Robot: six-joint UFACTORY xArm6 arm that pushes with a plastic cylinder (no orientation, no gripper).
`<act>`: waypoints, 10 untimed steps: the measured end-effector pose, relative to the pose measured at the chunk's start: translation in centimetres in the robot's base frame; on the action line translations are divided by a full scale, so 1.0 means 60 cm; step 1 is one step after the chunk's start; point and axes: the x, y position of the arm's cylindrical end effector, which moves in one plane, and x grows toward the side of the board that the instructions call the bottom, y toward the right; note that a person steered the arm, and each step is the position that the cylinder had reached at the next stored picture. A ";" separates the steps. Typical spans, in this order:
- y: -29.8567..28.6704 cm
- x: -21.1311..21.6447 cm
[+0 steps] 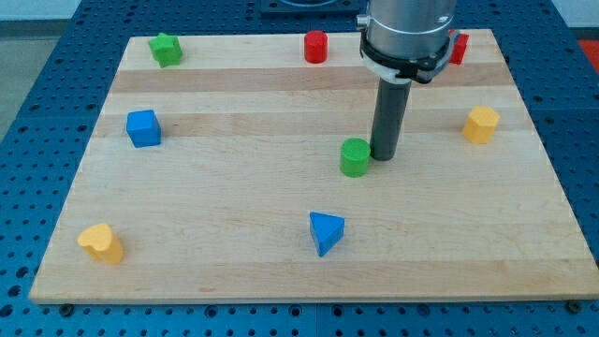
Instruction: Move the yellow hexagon into the green circle
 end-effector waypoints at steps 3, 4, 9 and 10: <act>0.245 0.005; 0.301 -0.034; 0.211 -0.030; 0.157 -0.032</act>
